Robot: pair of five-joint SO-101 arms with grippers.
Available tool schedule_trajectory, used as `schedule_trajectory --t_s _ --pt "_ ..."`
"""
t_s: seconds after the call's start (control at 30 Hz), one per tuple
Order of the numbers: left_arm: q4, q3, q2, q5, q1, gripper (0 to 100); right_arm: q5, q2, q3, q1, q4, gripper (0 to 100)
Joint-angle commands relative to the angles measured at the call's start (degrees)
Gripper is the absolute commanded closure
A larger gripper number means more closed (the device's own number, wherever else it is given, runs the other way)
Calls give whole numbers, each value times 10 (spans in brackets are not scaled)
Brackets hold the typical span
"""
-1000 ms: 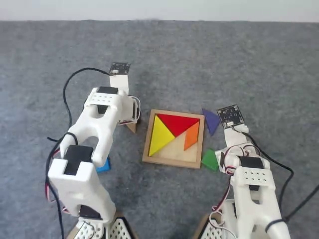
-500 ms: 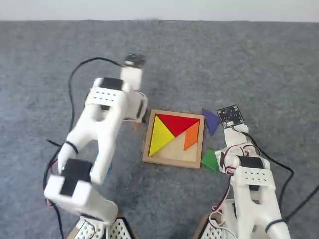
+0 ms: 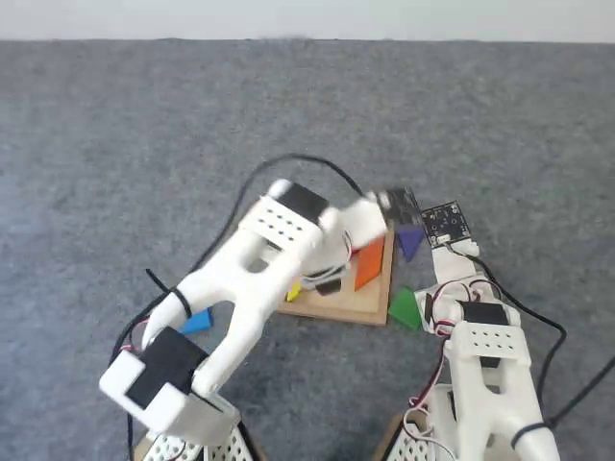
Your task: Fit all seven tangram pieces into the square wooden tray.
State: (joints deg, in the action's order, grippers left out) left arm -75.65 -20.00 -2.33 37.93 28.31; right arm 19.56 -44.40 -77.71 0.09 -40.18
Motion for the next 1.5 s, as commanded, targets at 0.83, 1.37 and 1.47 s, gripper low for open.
schedule_trajectory --t_s 0.83,1.37,1.47 --pt "170 -4 35 -59 -49 787 7 -11 2 -5 5 991" --pt "158 15 42 -577 -128 786 7 -11 2 -3 4 991" --pt "162 46 33 -571 -138 786 7 -11 2 -2 4 991"
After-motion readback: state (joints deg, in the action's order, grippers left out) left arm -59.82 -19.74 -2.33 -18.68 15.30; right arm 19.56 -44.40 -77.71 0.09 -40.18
